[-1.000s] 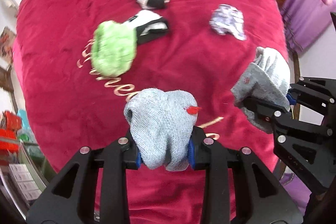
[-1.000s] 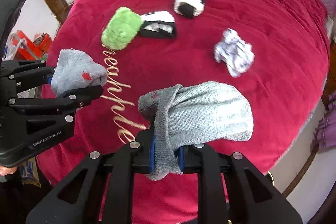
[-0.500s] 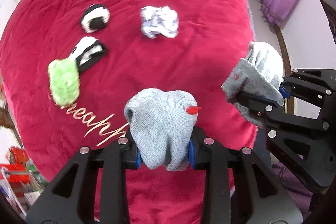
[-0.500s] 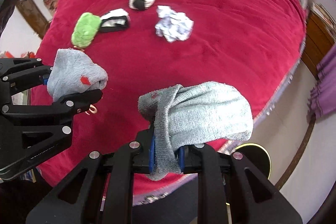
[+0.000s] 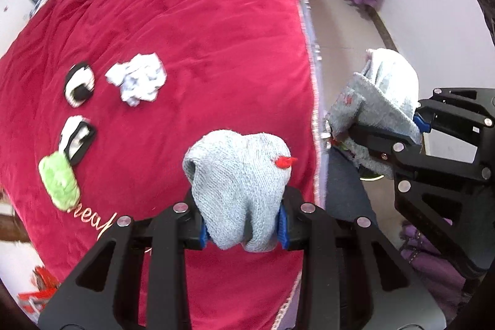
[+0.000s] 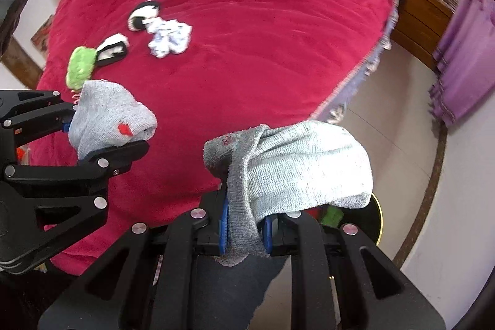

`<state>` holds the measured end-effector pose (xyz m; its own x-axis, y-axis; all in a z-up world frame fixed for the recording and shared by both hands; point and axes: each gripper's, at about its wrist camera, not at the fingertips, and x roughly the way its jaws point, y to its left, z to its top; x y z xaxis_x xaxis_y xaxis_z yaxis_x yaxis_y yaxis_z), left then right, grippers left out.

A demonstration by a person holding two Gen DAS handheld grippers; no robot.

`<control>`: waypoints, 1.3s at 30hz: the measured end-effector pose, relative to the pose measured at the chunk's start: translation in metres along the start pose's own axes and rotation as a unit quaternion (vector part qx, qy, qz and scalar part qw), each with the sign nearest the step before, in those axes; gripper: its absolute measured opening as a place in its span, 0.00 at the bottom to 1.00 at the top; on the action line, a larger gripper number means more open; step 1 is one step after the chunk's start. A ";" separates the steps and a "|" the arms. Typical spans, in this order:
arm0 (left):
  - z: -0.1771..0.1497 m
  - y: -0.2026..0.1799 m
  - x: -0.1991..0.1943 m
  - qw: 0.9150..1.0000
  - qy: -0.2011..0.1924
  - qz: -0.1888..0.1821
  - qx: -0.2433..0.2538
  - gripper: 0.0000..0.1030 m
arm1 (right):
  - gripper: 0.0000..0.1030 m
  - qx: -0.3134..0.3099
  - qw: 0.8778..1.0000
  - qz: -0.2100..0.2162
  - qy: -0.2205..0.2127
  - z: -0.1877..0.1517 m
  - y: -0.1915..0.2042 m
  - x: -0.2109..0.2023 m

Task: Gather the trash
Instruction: 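Carry both grey socks over the black bin and open both tools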

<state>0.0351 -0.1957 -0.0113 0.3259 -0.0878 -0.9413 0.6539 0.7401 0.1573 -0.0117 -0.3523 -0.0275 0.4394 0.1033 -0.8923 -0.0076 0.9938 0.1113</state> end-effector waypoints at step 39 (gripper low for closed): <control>0.077 -0.205 0.074 0.982 0.036 -0.073 0.169 0.75 | 0.15 0.201 0.975 -0.097 -0.002 -0.100 -0.181 -0.044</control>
<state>-0.0221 -0.4053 -0.0905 0.1708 -0.1209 -0.9779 0.8836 0.4579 0.0978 -0.1198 -0.5324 -0.0524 0.4005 -0.0864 -0.9122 0.4286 0.8976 0.1032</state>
